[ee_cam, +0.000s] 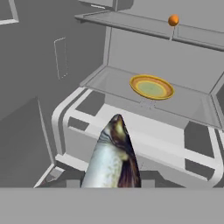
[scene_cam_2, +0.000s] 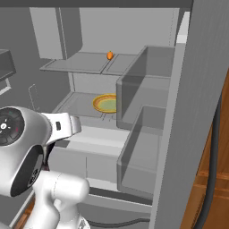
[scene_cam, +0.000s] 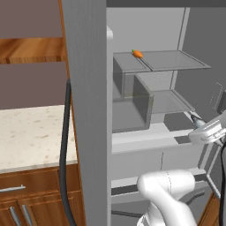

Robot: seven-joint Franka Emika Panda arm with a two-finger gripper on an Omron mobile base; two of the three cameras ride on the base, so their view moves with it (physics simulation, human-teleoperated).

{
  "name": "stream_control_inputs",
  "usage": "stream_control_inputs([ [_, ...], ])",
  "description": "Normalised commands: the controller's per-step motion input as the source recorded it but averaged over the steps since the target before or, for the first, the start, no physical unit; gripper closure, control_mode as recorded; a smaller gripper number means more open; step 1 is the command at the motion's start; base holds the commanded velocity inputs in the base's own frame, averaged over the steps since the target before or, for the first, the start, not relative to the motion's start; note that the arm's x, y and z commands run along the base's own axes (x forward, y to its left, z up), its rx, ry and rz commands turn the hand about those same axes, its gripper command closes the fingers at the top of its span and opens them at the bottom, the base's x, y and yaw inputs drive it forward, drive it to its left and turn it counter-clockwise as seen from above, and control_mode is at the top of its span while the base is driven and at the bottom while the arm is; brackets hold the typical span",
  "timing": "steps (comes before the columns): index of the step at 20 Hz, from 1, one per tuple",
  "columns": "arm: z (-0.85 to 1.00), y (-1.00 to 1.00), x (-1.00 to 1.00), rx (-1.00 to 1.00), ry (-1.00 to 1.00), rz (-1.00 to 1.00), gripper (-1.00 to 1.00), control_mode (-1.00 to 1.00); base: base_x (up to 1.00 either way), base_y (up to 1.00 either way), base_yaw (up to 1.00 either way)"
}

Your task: Retrieve the fish from the fridge and place it on the saucepan with marinade on the stove.

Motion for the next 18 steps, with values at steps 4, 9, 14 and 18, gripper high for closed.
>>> stream_control_inputs([
  [4,0.00,0.00,0.00,0.00,0.00,0.00,1.00,1.00,-0.53,-0.01,0.00],
  [9,0.00,0.00,0.00,0.00,0.00,0.00,1.00,1.00,-0.93,-0.06,0.00],
  [14,0.00,0.00,0.00,0.00,0.00,0.00,1.00,1.00,-0.99,0.00,0.00],
  [18,0.00,0.00,0.00,0.00,0.00,0.00,1.00,1.00,-0.87,0.00,0.00],
])
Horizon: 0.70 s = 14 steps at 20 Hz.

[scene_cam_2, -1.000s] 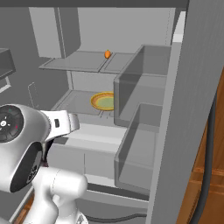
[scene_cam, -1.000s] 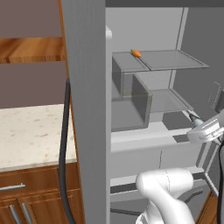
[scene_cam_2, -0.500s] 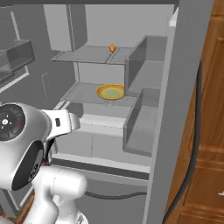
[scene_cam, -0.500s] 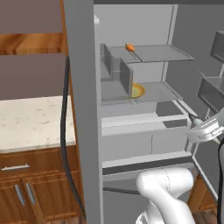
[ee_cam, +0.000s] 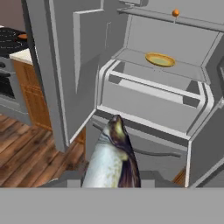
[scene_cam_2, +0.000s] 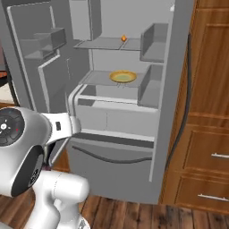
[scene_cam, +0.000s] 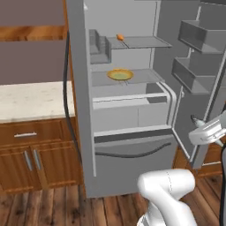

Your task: Retrieve the fish from the fridge and place it on the saucepan with marinade on the stove.

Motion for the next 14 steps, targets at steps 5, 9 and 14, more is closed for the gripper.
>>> stream_control_inputs([
  [5,0.00,0.00,0.00,0.00,0.00,0.00,1.00,1.00,-0.70,0.21,0.00],
  [9,0.00,0.00,0.00,0.00,0.00,0.00,1.00,1.00,-0.54,0.63,0.00],
  [14,0.00,0.00,0.00,0.00,0.00,0.00,1.00,1.00,-0.44,0.90,0.00],
])
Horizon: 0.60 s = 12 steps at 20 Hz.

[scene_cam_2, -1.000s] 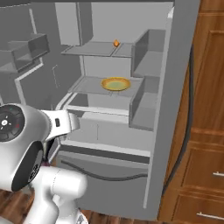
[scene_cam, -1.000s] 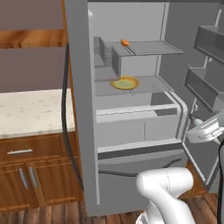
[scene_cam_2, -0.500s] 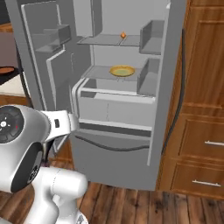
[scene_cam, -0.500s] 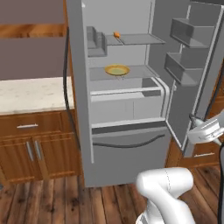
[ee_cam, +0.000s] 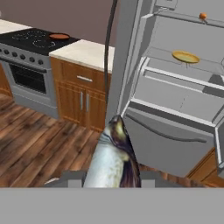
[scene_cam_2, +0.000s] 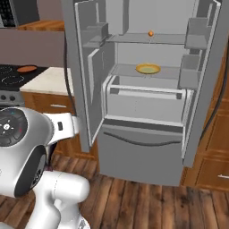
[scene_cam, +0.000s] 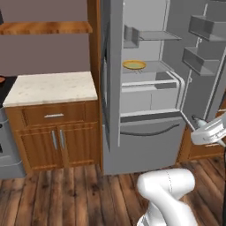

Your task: Retrieve the fish from the fridge and place it on the saucepan with marinade on the stove.

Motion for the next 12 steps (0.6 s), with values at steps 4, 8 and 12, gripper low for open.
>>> stream_control_inputs([
  [4,0.00,0.00,0.00,0.00,0.00,0.00,1.00,1.00,-0.21,1.00,0.00],
  [8,0.00,0.00,0.00,0.00,0.00,0.00,1.00,1.00,-0.06,1.00,0.00],
  [12,0.00,0.00,0.00,0.00,0.00,0.00,1.00,1.00,0.00,1.00,0.00],
])
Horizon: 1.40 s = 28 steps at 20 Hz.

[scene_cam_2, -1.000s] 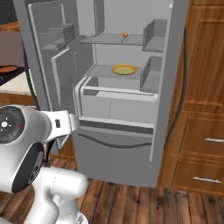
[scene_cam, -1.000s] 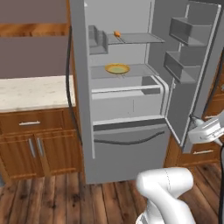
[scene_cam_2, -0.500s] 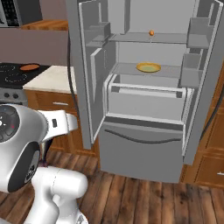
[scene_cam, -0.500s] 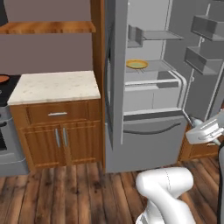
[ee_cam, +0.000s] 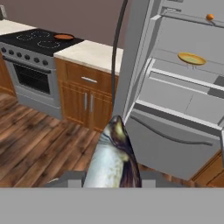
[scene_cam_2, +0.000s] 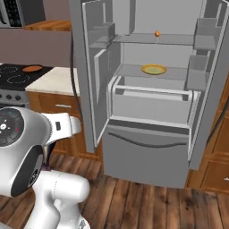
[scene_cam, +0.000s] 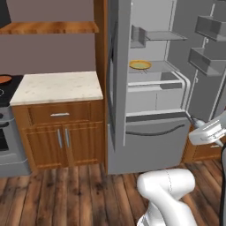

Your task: Retrieve the fish from the fridge and place it on the saucepan with marinade on the stove.

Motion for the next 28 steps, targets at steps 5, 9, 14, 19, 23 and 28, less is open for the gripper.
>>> stream_control_inputs([
  [5,0.00,0.00,0.00,0.00,0.00,0.00,1.00,1.00,0.00,0.97,0.00],
  [9,0.00,0.00,0.00,0.00,0.00,0.00,1.00,1.00,-0.16,0.81,-0.01],
  [14,0.00,0.00,0.00,0.00,0.00,0.00,1.00,1.00,-0.35,0.71,-0.10],
  [19,0.00,0.00,0.00,0.00,0.00,0.00,1.00,1.00,-0.26,0.73,0.08],
  [23,0.00,0.00,0.00,0.00,0.00,0.00,1.00,1.00,-0.28,0.49,0.46],
  [28,0.00,0.00,0.00,0.00,0.00,0.00,1.00,1.00,-0.13,0.35,0.66],
])
